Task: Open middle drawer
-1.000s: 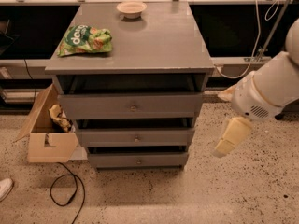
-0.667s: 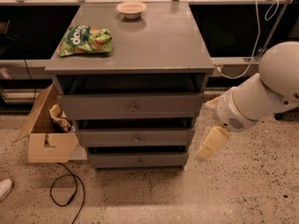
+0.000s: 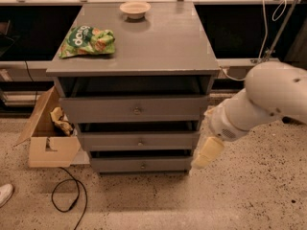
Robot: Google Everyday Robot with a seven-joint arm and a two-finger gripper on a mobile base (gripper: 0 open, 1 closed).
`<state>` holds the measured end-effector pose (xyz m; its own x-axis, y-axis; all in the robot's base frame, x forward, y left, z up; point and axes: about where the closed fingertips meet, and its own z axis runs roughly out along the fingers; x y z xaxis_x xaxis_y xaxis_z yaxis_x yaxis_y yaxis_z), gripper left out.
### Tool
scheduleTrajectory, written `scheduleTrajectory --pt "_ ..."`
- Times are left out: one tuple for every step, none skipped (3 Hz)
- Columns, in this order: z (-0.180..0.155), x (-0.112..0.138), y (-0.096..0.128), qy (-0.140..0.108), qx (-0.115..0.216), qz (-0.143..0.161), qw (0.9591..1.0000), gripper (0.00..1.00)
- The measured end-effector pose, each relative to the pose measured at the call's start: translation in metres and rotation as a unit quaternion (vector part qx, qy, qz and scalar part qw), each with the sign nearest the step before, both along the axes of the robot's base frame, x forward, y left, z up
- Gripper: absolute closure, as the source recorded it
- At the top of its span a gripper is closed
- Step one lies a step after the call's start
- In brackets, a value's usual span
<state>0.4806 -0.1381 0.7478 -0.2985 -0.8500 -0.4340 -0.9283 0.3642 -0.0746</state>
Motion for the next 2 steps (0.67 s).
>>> scheduleTrajectory --pt "-0.064 0.022 0.013 0.000 -0.004 0.012 0.9999 0.00" --pt "-0.114 0.043 0.023 -0.006 -0.002 0.020 0.9998 0.00"
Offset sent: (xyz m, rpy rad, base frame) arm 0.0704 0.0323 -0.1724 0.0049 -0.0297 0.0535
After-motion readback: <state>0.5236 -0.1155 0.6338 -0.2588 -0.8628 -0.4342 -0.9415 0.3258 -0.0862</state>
